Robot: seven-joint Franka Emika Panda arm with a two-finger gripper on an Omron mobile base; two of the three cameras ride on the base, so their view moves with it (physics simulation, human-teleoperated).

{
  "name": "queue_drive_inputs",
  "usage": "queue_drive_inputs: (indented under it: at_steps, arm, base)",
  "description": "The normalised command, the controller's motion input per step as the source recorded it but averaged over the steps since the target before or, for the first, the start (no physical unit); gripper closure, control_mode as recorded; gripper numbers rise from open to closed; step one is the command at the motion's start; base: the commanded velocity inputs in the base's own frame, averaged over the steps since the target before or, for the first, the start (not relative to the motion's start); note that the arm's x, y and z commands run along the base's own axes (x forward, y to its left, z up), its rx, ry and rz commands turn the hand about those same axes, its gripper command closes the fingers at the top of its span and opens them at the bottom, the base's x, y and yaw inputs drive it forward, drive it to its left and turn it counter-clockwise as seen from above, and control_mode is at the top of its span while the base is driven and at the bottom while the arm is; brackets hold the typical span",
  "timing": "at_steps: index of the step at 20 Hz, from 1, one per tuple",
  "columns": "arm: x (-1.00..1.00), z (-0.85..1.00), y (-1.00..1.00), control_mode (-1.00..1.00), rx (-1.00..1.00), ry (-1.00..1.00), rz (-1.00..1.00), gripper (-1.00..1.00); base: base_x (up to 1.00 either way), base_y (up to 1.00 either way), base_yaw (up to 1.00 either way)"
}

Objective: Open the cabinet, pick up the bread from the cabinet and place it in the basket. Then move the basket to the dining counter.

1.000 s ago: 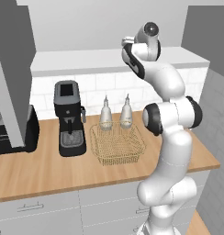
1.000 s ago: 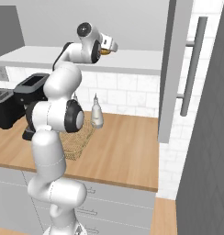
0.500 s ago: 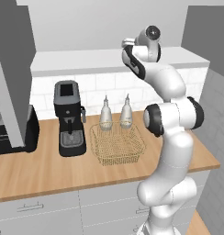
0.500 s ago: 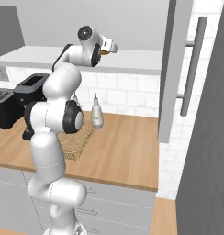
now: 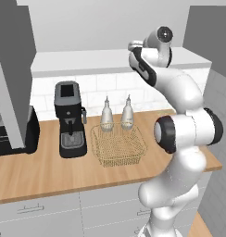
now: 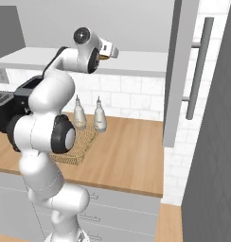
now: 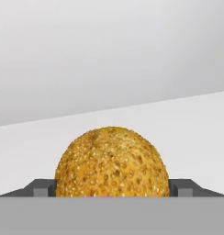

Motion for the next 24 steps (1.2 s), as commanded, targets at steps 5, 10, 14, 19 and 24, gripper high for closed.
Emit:
queue_drive_inputs:
  at_steps: [5, 10, 14, 19, 24]
  arm:
    - [-1.0, 0.0, 0.2, -1.0, 0.0, -0.02, 0.0, 1.0]
    - [-1.0, 0.16, 0.19, -1.0, 0.01, -0.02, 0.0, 1.0]
    - [-1.0, 0.41, 0.13, -1.0, 0.08, 0.0, 0.0, 1.0]
    - [-1.0, 0.34, 0.06, -1.0, 0.08, 0.01, 0.0, 1.0]
    - [-1.0, 0.08, 0.15, -1.0, 0.04, 0.05, 0.0, 1.0]
  base:
    - [0.0, 0.0, 0.0]
    - [0.0, 0.0, 0.0]
    - [0.0, 0.0, 0.0]
    - [0.0, 0.0, 0.0]
    - [0.0, 0.0, 0.0]
